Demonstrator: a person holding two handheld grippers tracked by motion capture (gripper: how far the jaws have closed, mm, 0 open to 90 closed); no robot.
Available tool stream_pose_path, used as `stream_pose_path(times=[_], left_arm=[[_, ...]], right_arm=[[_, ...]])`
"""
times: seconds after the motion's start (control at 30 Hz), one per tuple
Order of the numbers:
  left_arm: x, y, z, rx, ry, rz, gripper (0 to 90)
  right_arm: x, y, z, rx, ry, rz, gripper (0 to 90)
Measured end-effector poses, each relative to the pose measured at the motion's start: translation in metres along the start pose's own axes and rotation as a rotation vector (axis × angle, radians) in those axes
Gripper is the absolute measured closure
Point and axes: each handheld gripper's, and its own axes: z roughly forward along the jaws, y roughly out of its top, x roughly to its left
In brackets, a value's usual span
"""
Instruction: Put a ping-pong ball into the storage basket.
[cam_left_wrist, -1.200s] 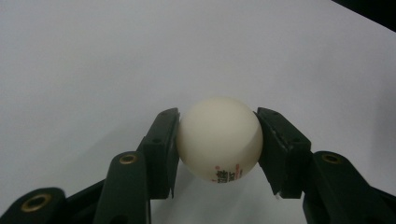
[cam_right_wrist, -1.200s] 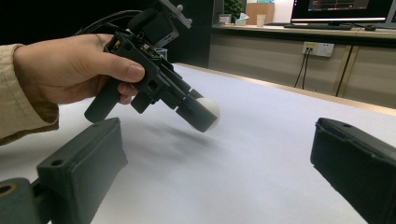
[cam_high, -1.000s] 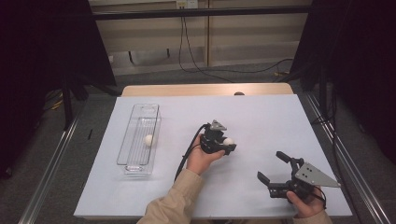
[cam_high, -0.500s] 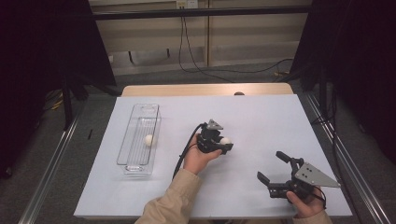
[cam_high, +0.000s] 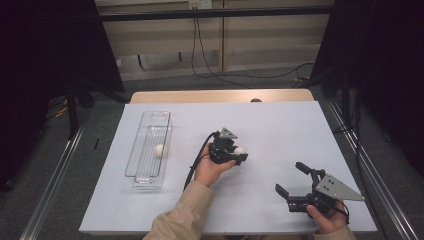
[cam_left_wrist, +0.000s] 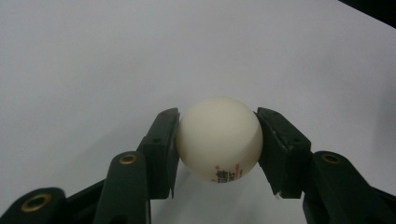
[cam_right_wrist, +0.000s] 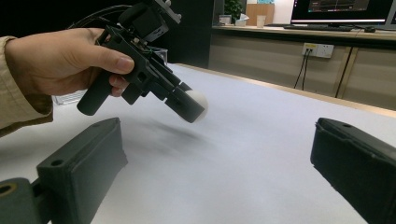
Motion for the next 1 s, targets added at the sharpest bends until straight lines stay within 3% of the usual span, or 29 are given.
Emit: stream_pose_path(times=[1.0], left_arm=[[0.015, -0.004, -0.022, -0.006, 0.014, -0.022, 51.2]], right_arm=[[0.001, 0.0, 0.0, -0.001, 0.001, 0.0, 2.1]])
